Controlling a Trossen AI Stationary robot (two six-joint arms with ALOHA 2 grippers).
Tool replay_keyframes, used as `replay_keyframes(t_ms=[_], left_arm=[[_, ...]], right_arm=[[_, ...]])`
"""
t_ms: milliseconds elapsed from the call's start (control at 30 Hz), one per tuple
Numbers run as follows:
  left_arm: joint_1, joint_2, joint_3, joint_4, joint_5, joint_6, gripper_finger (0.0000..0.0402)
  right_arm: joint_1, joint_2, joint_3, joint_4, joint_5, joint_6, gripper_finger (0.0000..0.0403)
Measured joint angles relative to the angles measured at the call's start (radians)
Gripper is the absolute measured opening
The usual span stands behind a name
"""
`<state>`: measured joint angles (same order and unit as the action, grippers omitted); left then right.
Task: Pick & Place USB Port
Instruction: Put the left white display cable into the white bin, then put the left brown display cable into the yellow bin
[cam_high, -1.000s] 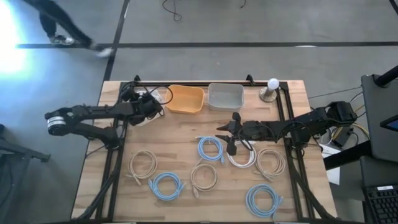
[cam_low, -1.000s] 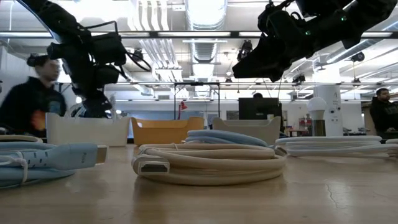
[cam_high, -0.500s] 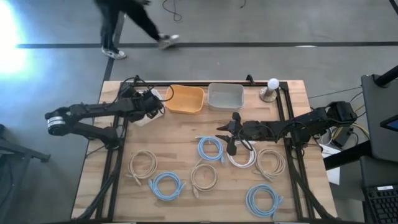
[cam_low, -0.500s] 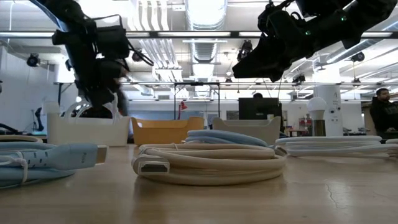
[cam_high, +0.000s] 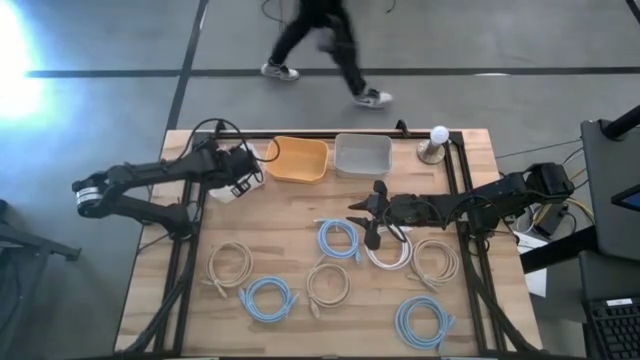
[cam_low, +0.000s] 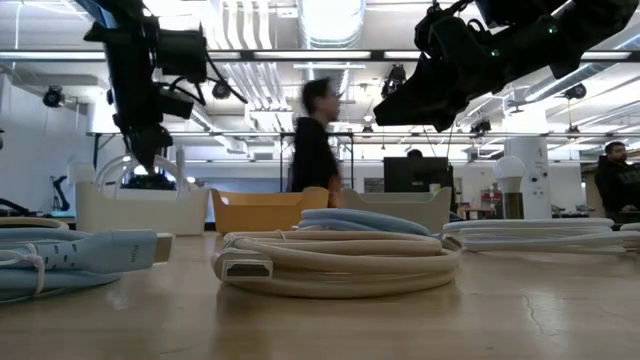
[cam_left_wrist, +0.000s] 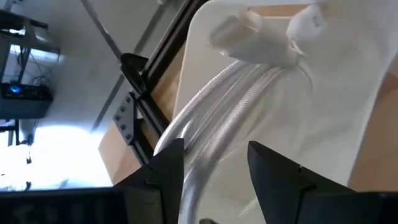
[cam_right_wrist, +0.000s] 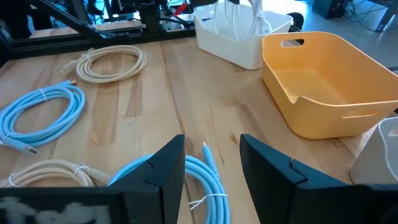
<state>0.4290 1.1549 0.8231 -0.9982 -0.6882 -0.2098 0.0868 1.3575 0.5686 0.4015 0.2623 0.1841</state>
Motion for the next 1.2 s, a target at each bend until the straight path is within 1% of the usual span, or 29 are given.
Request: replay_keyframes(t_ms=[200, 300, 400, 500, 667, 733, 767, 833, 900, 967, 1033, 1167, 1200], left_arm=[[0.002, 0.0, 0.085, -0.051, 0.01, 0.068, 0.0165], [0.002, 0.0, 0.103, -0.05, 0.05, 0.07, 0.0163], [0.002, 0.0, 0.106, -0.05, 0.045, 0.083, 0.0153], [0.002, 0.0, 0.106, -0.051, -0.037, 0.086, 0.0143], [0.003, -0.001, 0.106, -0.05, -0.224, 0.088, 0.013], [0.003, -0.001, 0.106, -0.05, -0.283, 0.088, 0.0126], [0.003, -0.001, 0.106, -0.051, -0.297, 0.088, 0.0124], [0.003, -0.001, 0.106, -0.051, -0.293, 0.087, 0.0121], [0.003, -0.001, 0.106, -0.05, -0.26, 0.085, 0.0119], [-0.001, -0.001, 0.106, -0.05, -0.194, 0.084, 0.0118], [-0.007, -0.001, 0.106, -0.049, -0.094, 0.081, 0.0117], [-0.025, -0.001, 0.106, -0.046, 0.137, 0.078, 0.0117], [-0.032, -0.001, 0.106, -0.043, 0.179, 0.075, 0.0117]], right_arm=[[0.0, 0.0, 0.0, 0.0, 0.0, 0.0, 0.015], [0.0, 0.0, 0.0, 0.0, 0.0, 0.0, 0.015], [0.0, 0.0, 0.0, 0.0, -0.001, 0.0, 0.015], [0.0, 0.0, 0.0, 0.0, -0.001, 0.0, 0.015], [0.0, 0.0, 0.0, 0.0, -0.001, 0.0, 0.015], [0.0, 0.0, 0.0, 0.0, -0.001, 0.0, 0.015], [0.0, 0.0, 0.0, 0.0, -0.001, 0.0, 0.015], [0.0, 0.0, 0.0, 0.0, -0.001, 0.0, 0.015], [0.0, 0.0, 0.0, 0.0, -0.001, 0.0, 0.015], [0.0, 0.0, 0.0, 0.0, -0.001, 0.0, 0.015], [0.0, 0.0, 0.0, 0.0, -0.001, 0.0, 0.015], [0.0, 0.0, 0.0, 0.0, -0.001, 0.0, 0.015], [0.0, 0.0, 0.0, 0.0, -0.001, 0.0, 0.015]])
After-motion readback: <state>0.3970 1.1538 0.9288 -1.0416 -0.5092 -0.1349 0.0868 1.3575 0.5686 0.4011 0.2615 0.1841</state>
